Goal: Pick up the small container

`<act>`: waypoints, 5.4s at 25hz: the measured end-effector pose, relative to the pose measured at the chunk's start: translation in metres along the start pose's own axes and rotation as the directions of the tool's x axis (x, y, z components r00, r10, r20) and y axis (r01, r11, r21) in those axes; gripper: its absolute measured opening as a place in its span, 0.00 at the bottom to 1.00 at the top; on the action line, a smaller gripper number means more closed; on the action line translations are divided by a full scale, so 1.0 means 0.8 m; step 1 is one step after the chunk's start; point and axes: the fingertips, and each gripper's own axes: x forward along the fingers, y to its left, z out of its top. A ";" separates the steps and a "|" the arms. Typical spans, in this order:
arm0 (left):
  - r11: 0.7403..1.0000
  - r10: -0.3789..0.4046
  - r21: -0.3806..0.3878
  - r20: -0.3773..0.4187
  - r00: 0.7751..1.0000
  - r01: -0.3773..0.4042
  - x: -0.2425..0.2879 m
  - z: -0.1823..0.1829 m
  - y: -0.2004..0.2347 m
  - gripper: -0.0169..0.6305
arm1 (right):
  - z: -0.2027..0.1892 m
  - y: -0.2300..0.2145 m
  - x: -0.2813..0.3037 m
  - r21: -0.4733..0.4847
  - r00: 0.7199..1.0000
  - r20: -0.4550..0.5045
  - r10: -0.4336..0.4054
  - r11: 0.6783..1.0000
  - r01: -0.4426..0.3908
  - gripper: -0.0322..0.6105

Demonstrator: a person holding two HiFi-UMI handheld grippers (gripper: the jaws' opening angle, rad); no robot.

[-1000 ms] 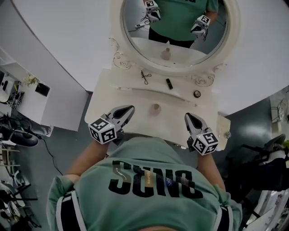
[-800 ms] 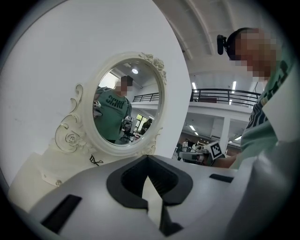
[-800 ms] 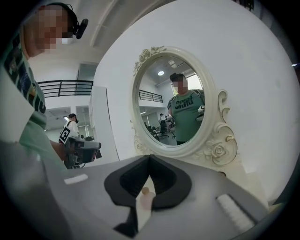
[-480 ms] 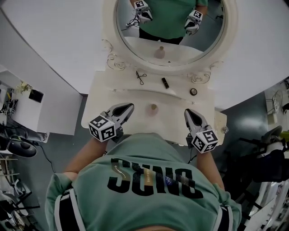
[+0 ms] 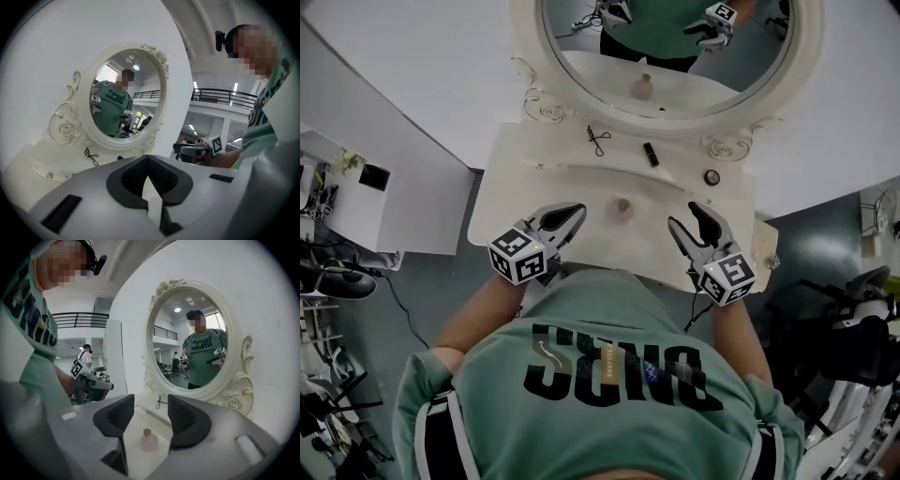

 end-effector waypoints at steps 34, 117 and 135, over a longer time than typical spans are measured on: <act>0.996 -0.055 -0.070 -0.117 0.992 0.047 0.081 -0.158 0.090 0.03 | -0.214 0.030 0.173 -0.066 0.979 -0.168 0.112 0.990 -0.124 0.39; 0.983 -0.110 0.159 0.100 0.989 0.093 0.021 0.154 -0.036 0.03 | 0.144 0.024 0.103 -0.142 0.997 -0.064 0.045 0.988 -0.054 0.27; 0.959 -0.134 0.267 0.126 0.983 0.096 0.010 0.263 -0.072 0.03 | 0.280 0.024 0.102 -0.150 0.998 0.006 0.067 0.987 -0.066 0.27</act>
